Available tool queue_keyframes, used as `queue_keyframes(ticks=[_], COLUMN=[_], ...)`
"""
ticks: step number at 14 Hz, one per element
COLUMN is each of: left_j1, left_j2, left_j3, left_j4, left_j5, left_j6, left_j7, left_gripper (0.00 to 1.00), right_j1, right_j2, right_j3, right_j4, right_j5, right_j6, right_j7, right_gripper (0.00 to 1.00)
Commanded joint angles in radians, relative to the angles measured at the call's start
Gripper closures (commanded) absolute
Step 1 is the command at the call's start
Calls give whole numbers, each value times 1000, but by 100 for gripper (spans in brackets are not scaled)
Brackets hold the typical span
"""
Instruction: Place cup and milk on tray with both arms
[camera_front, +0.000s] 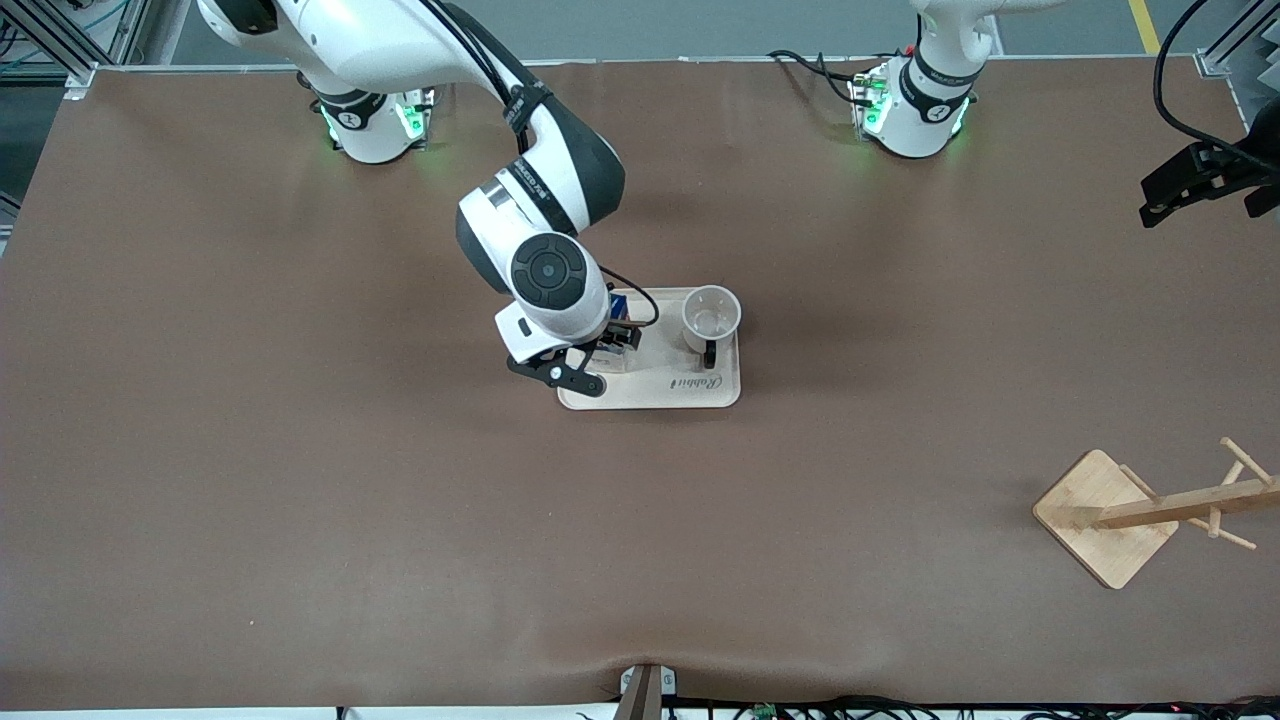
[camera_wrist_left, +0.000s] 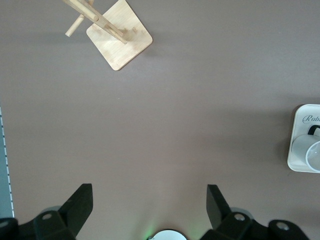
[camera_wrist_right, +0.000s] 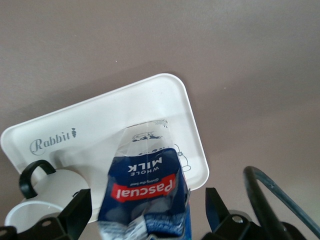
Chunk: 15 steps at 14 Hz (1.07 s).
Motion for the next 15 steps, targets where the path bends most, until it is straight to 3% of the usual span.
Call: queue_keyframes(ticks=[1,5,8,10,13,15], left_j1=[-3,-8,-6,-6,-11,-14], left_j2=[-13,9,9,9,12,13], left_j3=[0,-1,-3,-3,-4,-6], left_j4=[-25,-25,-23,-23,-22,-22], left_j5=[-15,-27,-27,-27,-27,-26], left_j6=[20,31,31,29,31,34], left_j7=[18,18,18,18,18,16], left_gripper=[0,0,0,0,0,0], right_j1=[-11,-46,-145,-231,-334,-455], right_j2=[-7,-9,-39,-76,-163,-206], right_j3=[5,-1,14,80,106,199], right_j4=[24,136,204,204,195,178], right_j5=[-7,-16,-13,-23,-30,-42], right_j6=[-40,-150,-237,-287,-311,-348], right_j7=[7,9,1,4,6,1], right_gripper=[0,0,0,0,0,0])
